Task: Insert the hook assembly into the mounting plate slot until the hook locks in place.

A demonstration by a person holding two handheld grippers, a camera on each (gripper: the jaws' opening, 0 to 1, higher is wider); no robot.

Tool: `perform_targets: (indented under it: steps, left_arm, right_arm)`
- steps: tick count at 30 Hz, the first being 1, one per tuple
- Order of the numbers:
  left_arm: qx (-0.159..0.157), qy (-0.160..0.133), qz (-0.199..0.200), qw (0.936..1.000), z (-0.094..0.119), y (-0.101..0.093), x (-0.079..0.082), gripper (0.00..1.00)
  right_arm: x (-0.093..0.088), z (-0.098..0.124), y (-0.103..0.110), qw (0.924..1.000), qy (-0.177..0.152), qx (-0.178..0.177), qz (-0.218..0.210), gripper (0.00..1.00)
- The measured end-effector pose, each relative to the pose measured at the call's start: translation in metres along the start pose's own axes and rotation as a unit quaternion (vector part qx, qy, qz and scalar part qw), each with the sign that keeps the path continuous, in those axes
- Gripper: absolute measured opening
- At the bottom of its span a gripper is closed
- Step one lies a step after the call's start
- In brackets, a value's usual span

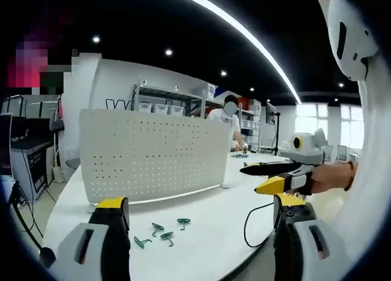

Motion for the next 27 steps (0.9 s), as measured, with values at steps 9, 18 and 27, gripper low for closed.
perform_targets:
  steps: [9, 18, 27]
  left_arm:
    - [0.01, -0.008, -0.001, 0.9999, 0.015, 0.011, 0.004, 1.0]
    - [0.011, -0.009, -0.012, 0.9998, 0.025, 0.033, 0.008, 1.0]
    - [0.006, -0.015, -0.009, 0.9998, 0.034, 0.055, 0.01, 1.0]
  right_arm:
    - [0.011, -0.01, 0.01, 0.9998, 0.001, -0.001, 0.018, 0.7]
    - [0.01, -0.027, 0.021, 0.9999, 0.007, -0.004, 0.008, 0.69]
    - [0.016, -0.049, 0.029, 0.9997, 0.01, -0.006, 0.022, 0.68]
Point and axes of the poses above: the point that each gripper's makers call its tool centre point, and the gripper's own axes: z roughly backward along the fingers, y roughly to its left, x roughly out of its top, the point moved 8 cm from there along z, roughly backward along the fingers, and after that the axes turned 7 degrees about -x, right-handed, at the moved point
